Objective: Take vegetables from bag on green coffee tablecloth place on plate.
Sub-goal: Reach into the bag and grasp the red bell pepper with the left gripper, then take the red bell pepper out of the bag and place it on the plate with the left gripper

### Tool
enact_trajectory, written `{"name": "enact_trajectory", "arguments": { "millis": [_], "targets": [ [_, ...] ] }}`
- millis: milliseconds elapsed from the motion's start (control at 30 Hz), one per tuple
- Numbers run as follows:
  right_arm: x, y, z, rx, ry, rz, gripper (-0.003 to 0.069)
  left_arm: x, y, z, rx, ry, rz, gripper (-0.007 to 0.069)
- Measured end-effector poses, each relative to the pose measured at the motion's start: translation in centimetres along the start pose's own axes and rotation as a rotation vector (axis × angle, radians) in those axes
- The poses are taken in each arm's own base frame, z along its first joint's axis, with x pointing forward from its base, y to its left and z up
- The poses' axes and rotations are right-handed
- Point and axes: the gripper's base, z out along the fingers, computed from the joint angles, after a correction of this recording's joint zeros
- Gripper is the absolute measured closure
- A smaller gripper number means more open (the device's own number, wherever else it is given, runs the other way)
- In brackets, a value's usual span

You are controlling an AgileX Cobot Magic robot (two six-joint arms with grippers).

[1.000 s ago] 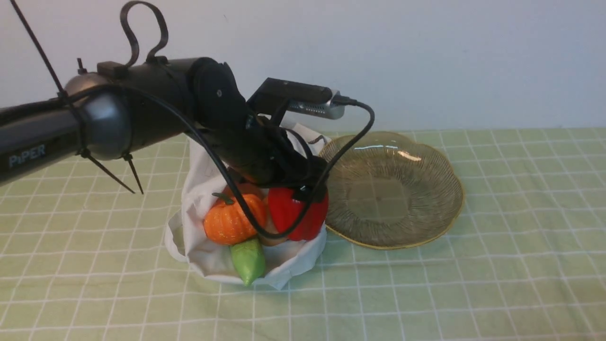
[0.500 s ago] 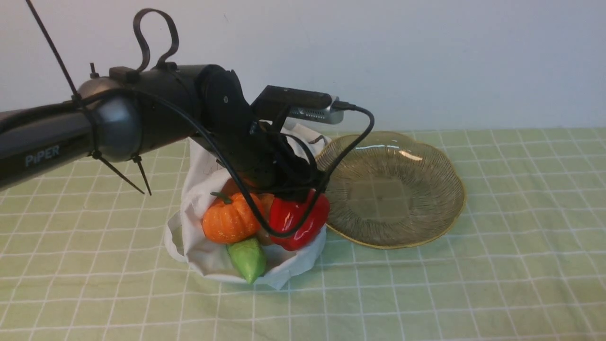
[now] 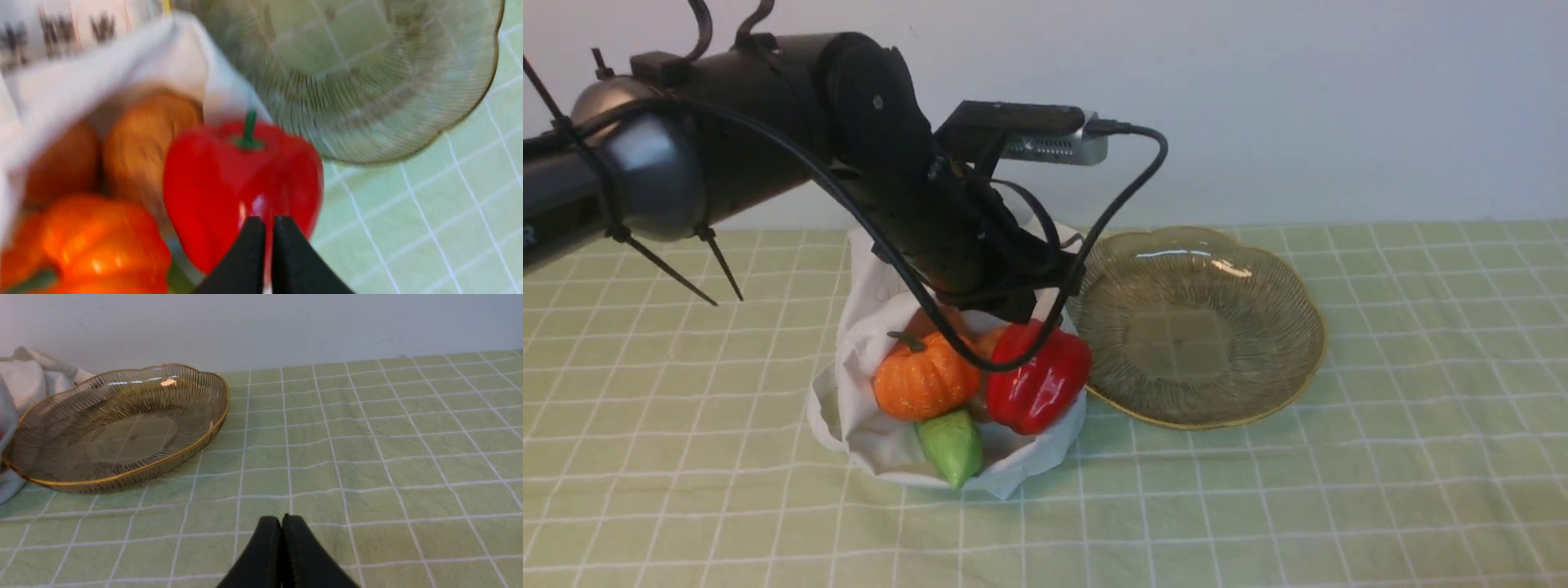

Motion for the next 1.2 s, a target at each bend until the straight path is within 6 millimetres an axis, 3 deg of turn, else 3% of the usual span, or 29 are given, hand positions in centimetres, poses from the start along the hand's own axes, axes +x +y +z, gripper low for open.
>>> {"name": "enact_trajectory", "arguments": {
  "millis": [100, 200, 400, 467, 733, 833, 1033, 1200],
  "targets": [
    [0.0, 0.0, 0.0, 0.0, 0.0, 0.0, 0.0676, 0.3, -0.4, 1.2, -0.001, 0.035, -0.012, 0.0475],
    [0.0, 0.0, 0.0, 0.0, 0.0, 0.0, 0.0676, 0.5, -1.3, 2.4, 0.003, 0.049, 0.005, 0.028],
    [0.0, 0.0, 0.0, 0.0, 0.0, 0.0, 0.0676, 0.0, -1.1, 2.7, -0.041, -0.004, 0.052, -0.0019],
    [0.0, 0.0, 0.0, 0.0, 0.0, 0.0, 0.0676, -0.1, -0.9, 3.1, -0.055, -0.011, 0.058, -0.0049],
    [0.0, 0.0, 0.0, 0.0, 0.0, 0.0, 0.0676, 0.0, -0.2, 6.4, -0.072, 0.014, 0.035, -0.0061],
    [0.0, 0.0, 0.0, 0.0, 0.0, 0.0, 0.0676, -0.1, -0.1, 6.7, -0.074, 0.004, 0.037, -0.0058],
    [0.0, 0.0, 0.0, 0.0, 0.0, 0.0, 0.0676, -0.3, 0.0, 7.3, -0.094, -0.008, 0.028, 0.0043],
    [0.0, 0.0, 0.0, 0.0, 0.0, 0.0, 0.0676, -0.3, 0.1, 7.3, -0.126, -0.008, 0.019, 0.0042]
  ]
}}
